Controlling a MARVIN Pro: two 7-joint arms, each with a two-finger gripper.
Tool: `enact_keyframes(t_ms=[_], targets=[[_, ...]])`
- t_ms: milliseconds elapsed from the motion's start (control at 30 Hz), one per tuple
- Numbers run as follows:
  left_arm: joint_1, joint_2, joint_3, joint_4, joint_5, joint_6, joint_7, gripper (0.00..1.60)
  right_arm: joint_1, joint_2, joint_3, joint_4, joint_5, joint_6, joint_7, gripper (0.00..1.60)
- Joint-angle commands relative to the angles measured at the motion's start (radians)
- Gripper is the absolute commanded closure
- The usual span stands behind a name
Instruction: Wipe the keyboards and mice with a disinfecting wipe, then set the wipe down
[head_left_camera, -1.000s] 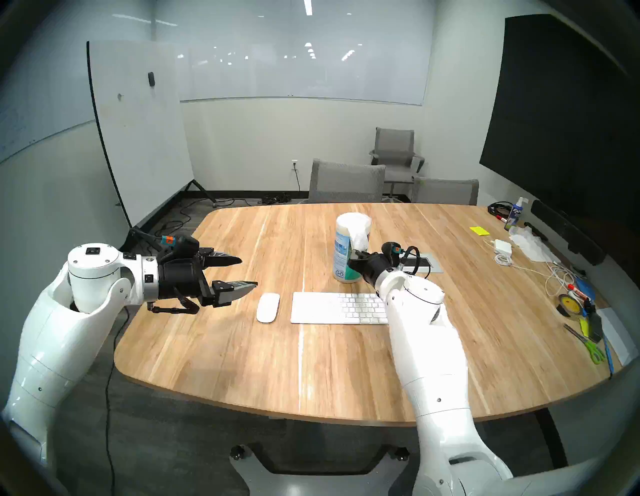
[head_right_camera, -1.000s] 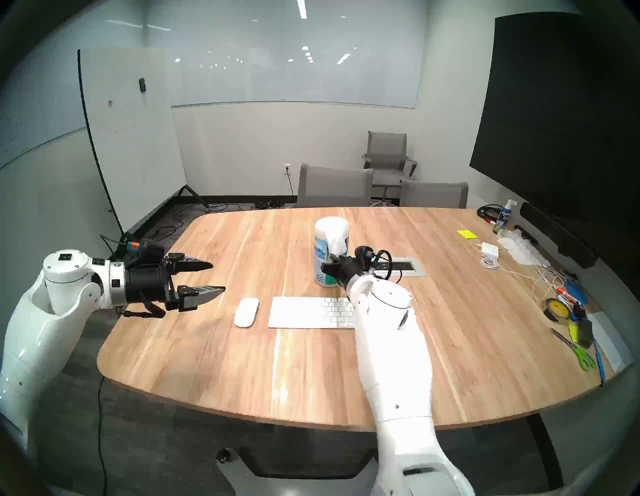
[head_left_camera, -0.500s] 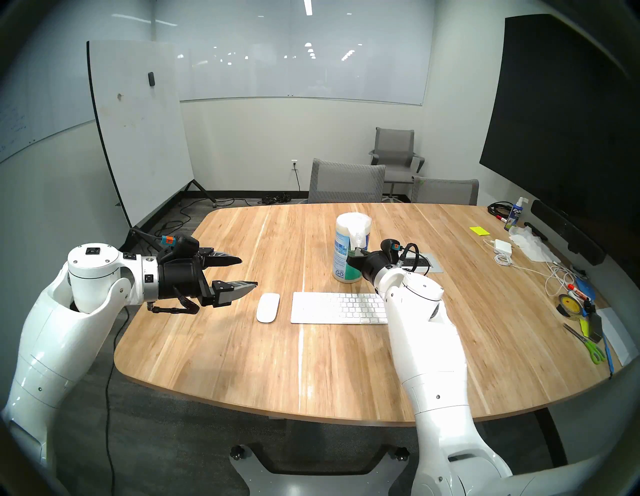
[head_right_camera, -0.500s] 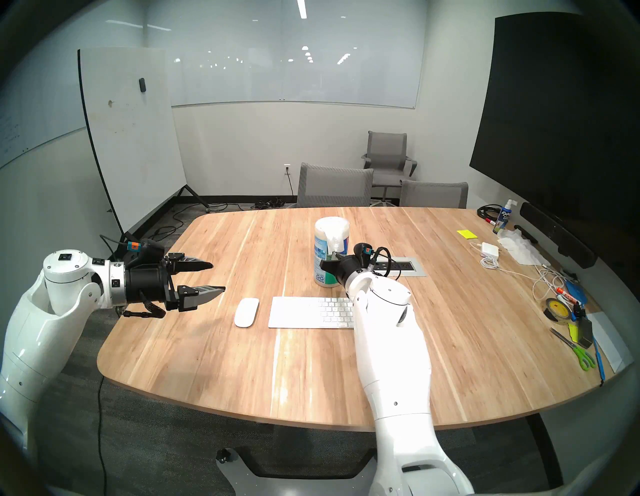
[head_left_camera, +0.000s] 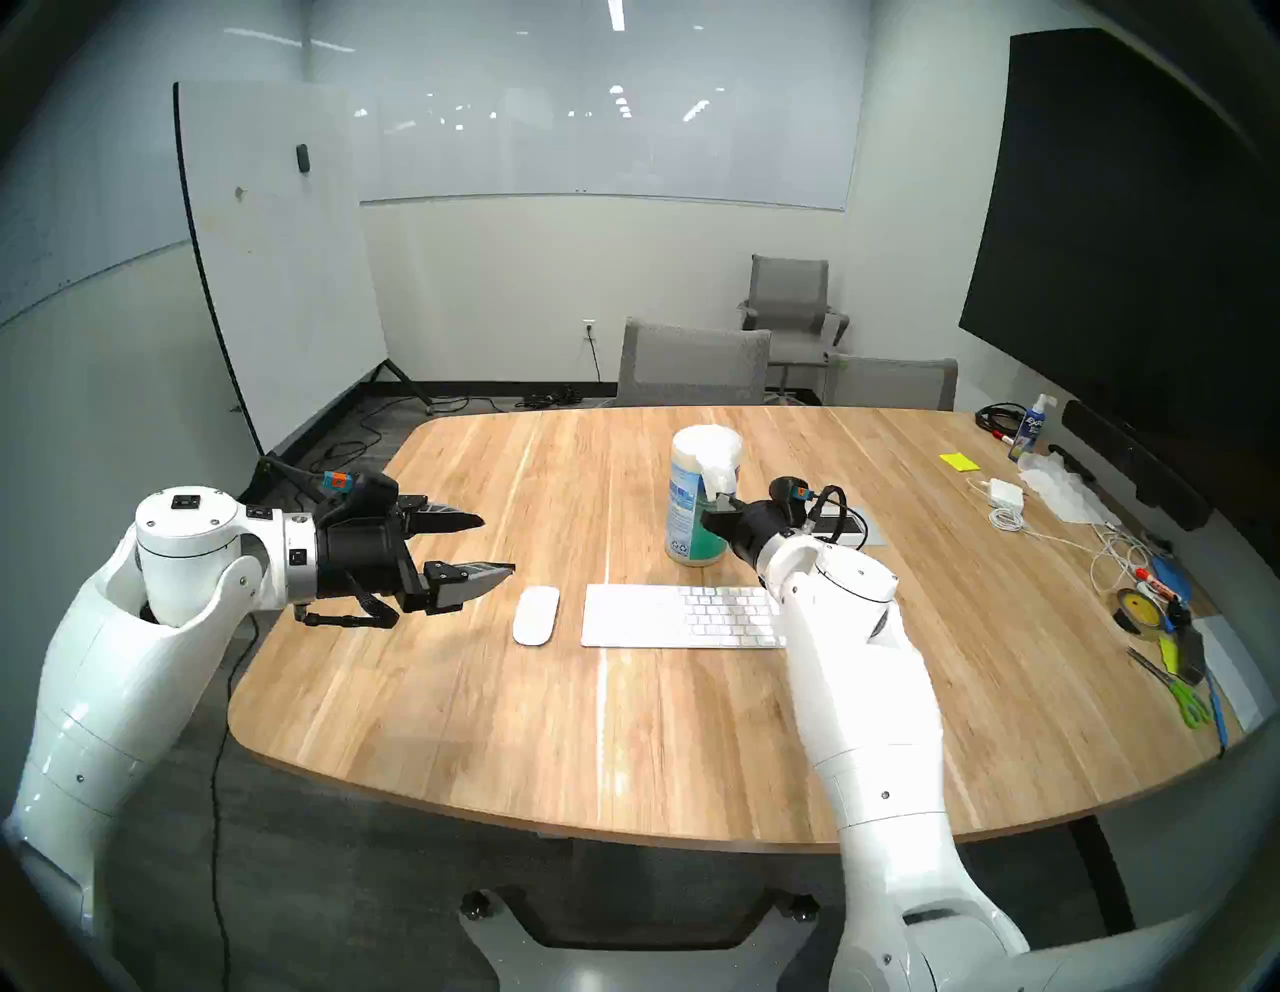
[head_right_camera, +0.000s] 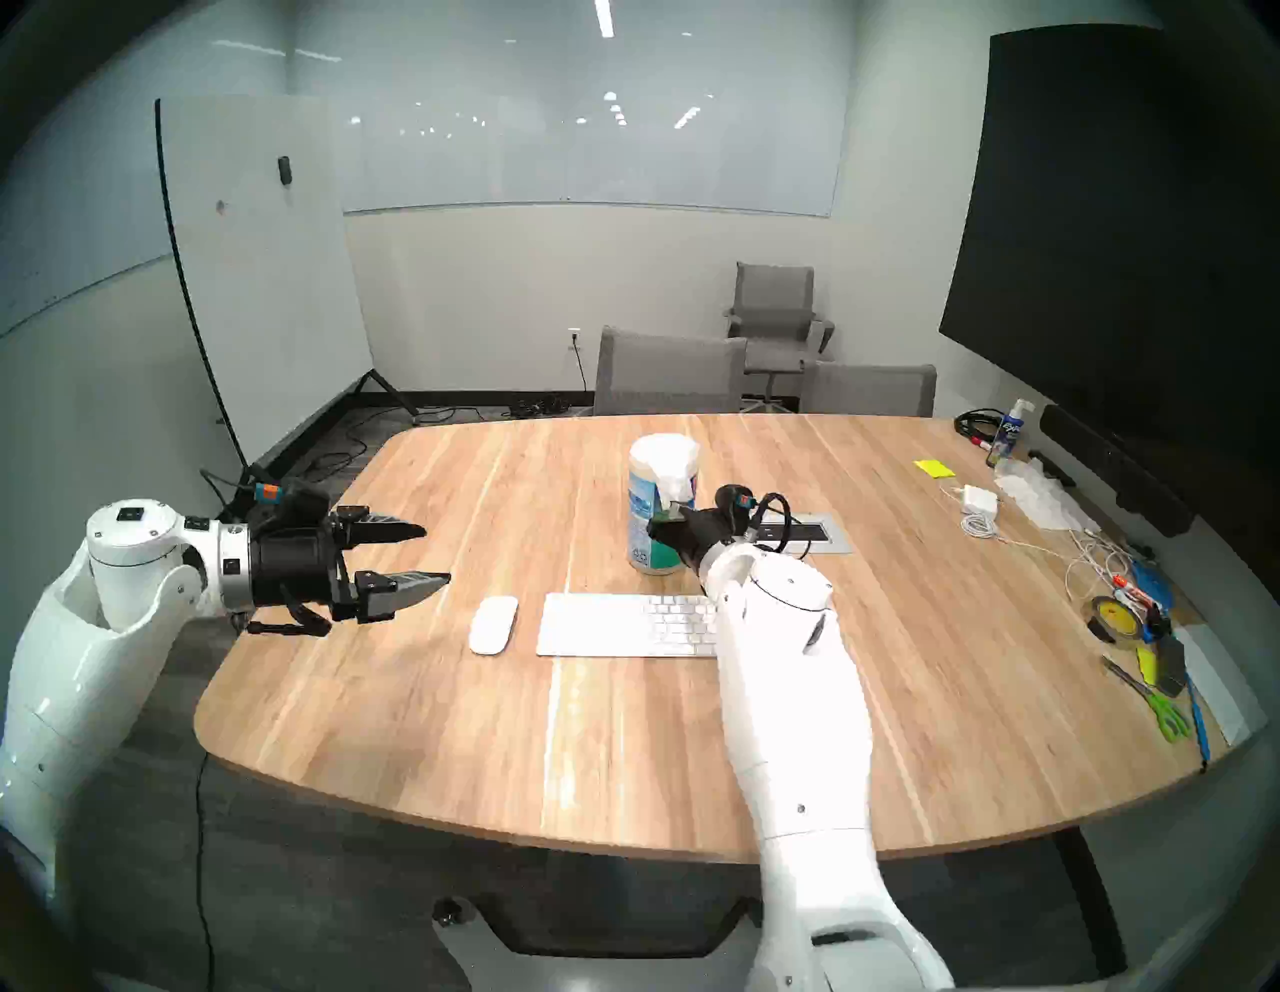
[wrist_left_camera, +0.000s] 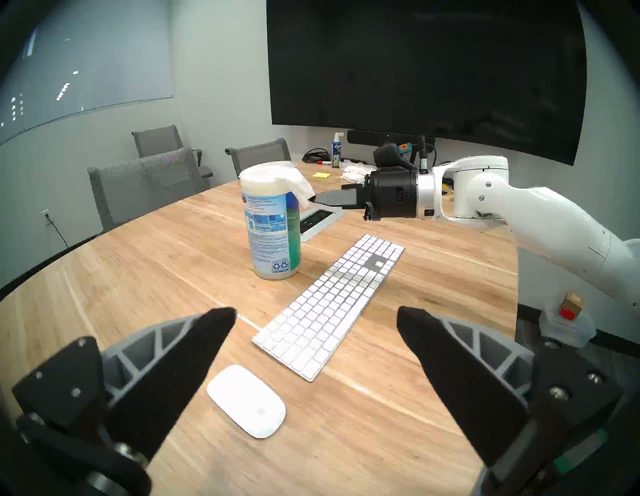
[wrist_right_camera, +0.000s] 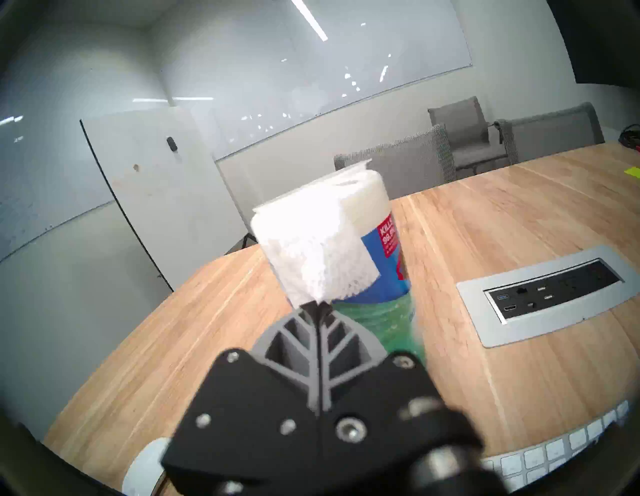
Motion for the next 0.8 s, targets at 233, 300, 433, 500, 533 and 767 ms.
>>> enact_keyframes(t_ms=[233,300,433,500,533,767], targets=[[-0.002,0.002,-0.007,-0.006,-0.003,-0.001,-0.002,0.0,-0.025,0.034,0.031,-0.212,0.062,0.084,0.101,1.6],[-0.002,0.002,-0.007,-0.006,-0.003,-0.001,-0.002,0.0,-0.028,0.038,0.036,-0.233,0.07,0.099,0.113,1.6],[-0.002,0.002,-0.007,-0.007,-0.003,-0.001,-0.002,0.0,-0.035,0.044,0.046,-0.271,0.086,0.131,0.136,1.6],[-0.002,0.002,-0.007,-0.007,-0.003,-0.001,-0.002,0.0,-0.042,0.044,0.05,-0.293,0.09,0.149,0.14,1.6],[-0.002,0.002,-0.007,-0.007,-0.003,-0.001,-0.002,0.0,-0.052,0.043,0.053,-0.315,0.091,0.166,0.137,1.6],[-0.002,0.002,-0.008,-0.007,-0.003,-0.001,-0.002,0.0,-0.056,0.041,0.069,-0.36,0.106,0.208,0.149,1.6]])
